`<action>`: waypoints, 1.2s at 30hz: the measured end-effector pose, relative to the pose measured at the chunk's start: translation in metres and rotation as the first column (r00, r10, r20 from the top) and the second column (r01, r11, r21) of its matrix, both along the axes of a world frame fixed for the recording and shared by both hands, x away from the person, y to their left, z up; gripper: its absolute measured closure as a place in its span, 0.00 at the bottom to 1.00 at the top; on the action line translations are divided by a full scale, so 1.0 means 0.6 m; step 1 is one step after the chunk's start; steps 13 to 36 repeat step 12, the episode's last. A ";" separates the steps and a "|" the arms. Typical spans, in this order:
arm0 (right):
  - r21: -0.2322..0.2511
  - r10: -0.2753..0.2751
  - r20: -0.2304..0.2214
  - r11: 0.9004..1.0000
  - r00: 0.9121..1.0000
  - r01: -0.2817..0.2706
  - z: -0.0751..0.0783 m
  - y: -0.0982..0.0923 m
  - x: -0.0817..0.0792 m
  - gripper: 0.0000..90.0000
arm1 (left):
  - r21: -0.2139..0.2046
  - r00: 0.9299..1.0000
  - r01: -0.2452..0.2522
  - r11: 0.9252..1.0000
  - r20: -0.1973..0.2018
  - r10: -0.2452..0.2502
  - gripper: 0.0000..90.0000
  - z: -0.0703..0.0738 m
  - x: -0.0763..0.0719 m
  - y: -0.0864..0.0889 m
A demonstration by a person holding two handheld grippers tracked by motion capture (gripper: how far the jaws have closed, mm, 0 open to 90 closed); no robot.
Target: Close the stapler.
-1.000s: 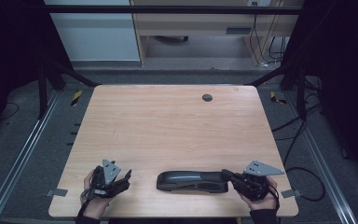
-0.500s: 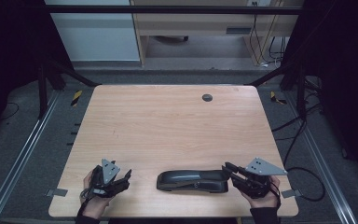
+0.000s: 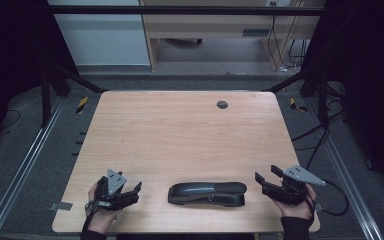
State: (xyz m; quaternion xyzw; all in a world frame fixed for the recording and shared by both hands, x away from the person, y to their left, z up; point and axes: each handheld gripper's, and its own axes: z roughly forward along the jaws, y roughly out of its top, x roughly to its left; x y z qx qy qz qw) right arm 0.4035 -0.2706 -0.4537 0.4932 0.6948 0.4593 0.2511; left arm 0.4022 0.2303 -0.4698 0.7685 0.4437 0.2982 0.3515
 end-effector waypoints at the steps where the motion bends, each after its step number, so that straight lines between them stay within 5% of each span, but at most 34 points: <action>1: -0.007 -0.007 -0.014 1.000 1.000 0.007 -0.007 -0.008 0.003 0.33 | 0.002 1.000 -0.002 1.000 0.001 0.002 0.25 0.000 0.001 0.002; 12: -0.037 -0.036 -0.099 0.999 0.994 0.032 -0.051 -0.057 0.027 0.33 | -0.039 0.999 -0.032 0.999 -0.017 0.031 0.20 -0.008 0.025 0.034; 36: -0.037 -0.036 -0.099 0.999 0.994 0.032 -0.051 -0.057 0.027 0.33 | -0.039 0.999 -0.032 0.999 -0.017 0.031 0.20 -0.008 0.025 0.034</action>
